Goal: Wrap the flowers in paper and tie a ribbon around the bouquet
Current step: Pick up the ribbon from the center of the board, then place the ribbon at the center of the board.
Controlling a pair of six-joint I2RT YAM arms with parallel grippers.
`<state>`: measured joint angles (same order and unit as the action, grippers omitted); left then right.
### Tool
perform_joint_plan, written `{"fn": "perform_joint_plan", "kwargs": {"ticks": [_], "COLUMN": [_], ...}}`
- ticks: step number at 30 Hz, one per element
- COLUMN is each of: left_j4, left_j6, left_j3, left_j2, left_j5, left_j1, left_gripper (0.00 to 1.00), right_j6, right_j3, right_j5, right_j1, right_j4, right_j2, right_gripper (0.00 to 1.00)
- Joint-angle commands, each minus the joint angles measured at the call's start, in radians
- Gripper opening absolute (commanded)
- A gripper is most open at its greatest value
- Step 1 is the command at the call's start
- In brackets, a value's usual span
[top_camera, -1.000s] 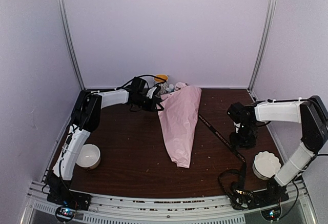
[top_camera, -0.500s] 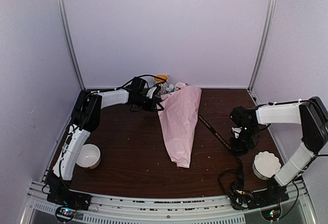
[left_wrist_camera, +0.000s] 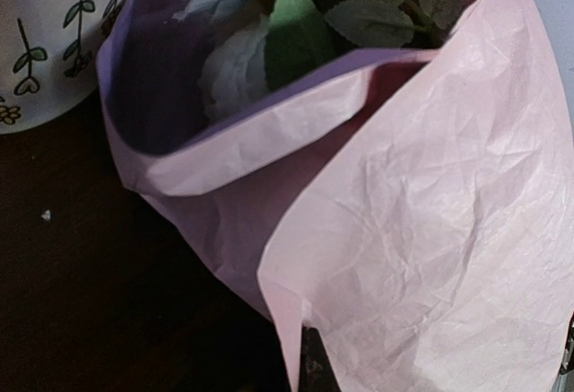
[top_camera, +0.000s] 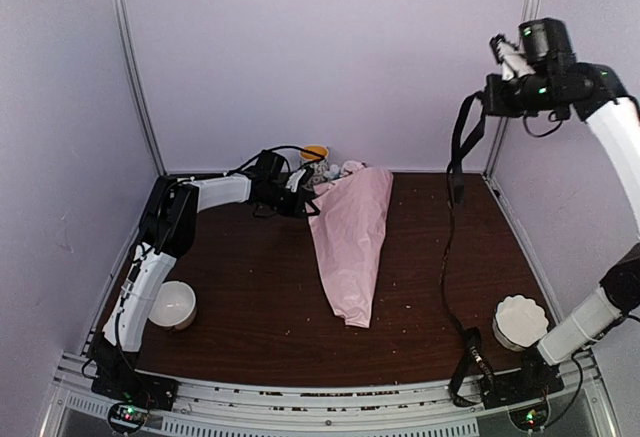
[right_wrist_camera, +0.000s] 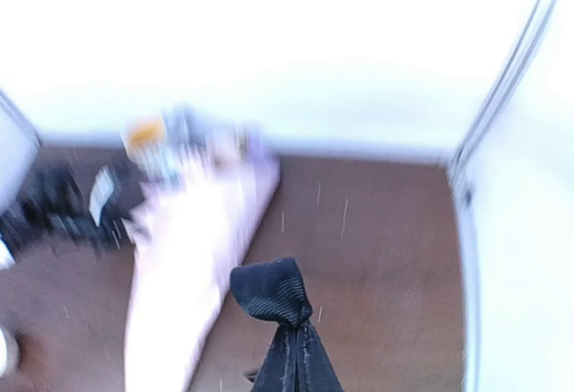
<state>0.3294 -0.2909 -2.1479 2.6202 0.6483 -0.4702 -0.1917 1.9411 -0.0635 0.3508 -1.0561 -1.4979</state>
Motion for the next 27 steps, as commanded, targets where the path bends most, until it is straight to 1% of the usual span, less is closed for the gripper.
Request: {"fn": "perform_joint_plan", "kwargs": {"ticks": [1, 3, 4, 6, 8, 9, 11, 14, 17, 18, 19, 20, 22, 24, 27], "left_j4": [-0.033, -0.034, -0.034, -0.033, -0.033, -0.033, -0.033, -0.033, -0.033, -0.034, -0.034, -0.034, -0.035, -0.035, -0.035], "left_j6": [-0.002, -0.004, -0.004, -0.002, -0.002, -0.002, -0.002, -0.001, -0.001, -0.002, -0.001, -0.001, -0.001, -0.002, -0.002], "left_j3": [0.014, 0.016, 0.015, 0.017, 0.017, 0.018, 0.017, 0.018, 0.018, 0.019, 0.018, 0.018, 0.02, 0.02, 0.02], "left_j2": [-0.026, -0.025, -0.026, -0.026, -0.026, -0.026, -0.026, -0.028, -0.028, -0.028, -0.027, -0.027, -0.029, -0.028, -0.028], "left_j5": [0.001, 0.002, 0.001, 0.001, -0.001, -0.001, -0.001, -0.003, -0.004, -0.003, -0.003, -0.003, -0.004, -0.004, -0.002], "left_j1": [0.013, 0.014, 0.014, 0.014, 0.013, 0.014, 0.013, 0.013, 0.013, 0.012, 0.013, 0.013, 0.013, 0.012, 0.012], "left_gripper": [0.0, 0.0, 0.0, 0.0, 0.0, 0.0, 0.0, 0.0, 0.0, 0.0, 0.0, 0.0, 0.0, 0.0, 0.0], "right_j6": [0.141, 0.188, 0.22, 0.278, 0.339, 0.359, 0.396, 0.441, 0.424, 0.399, 0.372, 0.338, 0.281, 0.285, 0.363], "right_j3": [0.305, 0.414, 0.424, 0.354, 0.265, 0.25, 0.274, 0.274, 0.249, 0.218, 0.192, 0.164, 0.059, -0.088, -0.32], "right_j5": [-0.209, -0.355, -0.436, -0.56, -0.594, -0.6, -0.608, -0.545, -0.446, -0.385, -0.268, -0.189, -0.07, 0.0, -0.002], "right_j1": [-0.004, -0.006, -0.006, -0.006, -0.008, -0.008, -0.007, -0.007, -0.006, -0.006, -0.004, 0.003, 0.035, 0.115, 0.33], "right_j4": [-0.082, -0.033, 0.028, 0.216, 0.403, 0.476, 0.5, 0.475, 0.393, 0.369, 0.331, 0.292, 0.241, 0.22, 0.224], "right_j2": [0.112, 0.146, 0.179, 0.272, 0.36, 0.379, 0.375, 0.319, 0.24, 0.219, 0.196, 0.17, 0.129, 0.099, 0.079], "right_gripper": [0.0, 0.0, 0.0, 0.0, 0.0, 0.0, 0.0, 0.0, 0.0, 0.0, 0.0, 0.0, 0.0, 0.0, 0.0]}}
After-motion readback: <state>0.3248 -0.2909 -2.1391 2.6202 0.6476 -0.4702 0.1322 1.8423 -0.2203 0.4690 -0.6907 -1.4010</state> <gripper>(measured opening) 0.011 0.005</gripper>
